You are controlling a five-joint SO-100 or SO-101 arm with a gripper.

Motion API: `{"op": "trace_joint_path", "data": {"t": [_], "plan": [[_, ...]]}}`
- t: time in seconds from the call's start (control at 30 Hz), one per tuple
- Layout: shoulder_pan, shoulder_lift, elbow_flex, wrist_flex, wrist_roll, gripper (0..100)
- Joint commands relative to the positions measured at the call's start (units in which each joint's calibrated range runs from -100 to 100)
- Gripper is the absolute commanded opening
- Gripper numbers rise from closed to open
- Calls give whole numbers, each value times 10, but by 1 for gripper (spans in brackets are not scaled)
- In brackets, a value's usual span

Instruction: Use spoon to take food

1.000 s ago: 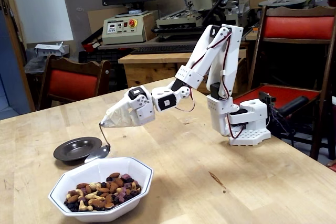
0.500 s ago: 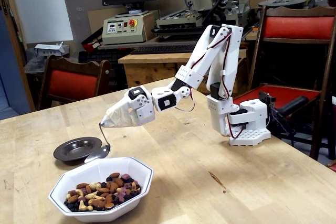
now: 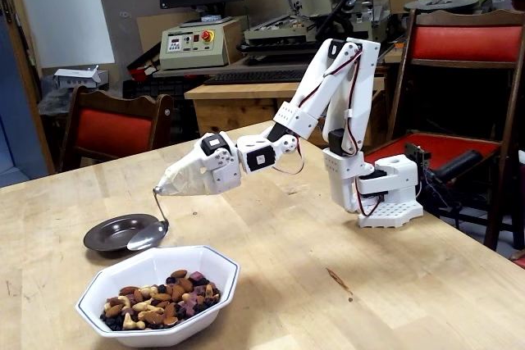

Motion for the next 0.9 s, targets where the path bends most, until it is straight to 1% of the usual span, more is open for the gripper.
{"op": "trace_joint_path", "data": {"t": [0.0, 0.33, 0.57, 0.87], "plan": [[3, -25, -28, -14, 0, 4], [-2, -24, -157, -6, 0, 4], [-5, -25, -125, -6, 0, 4], [-80, -25, -98, -12, 0, 4]]}}
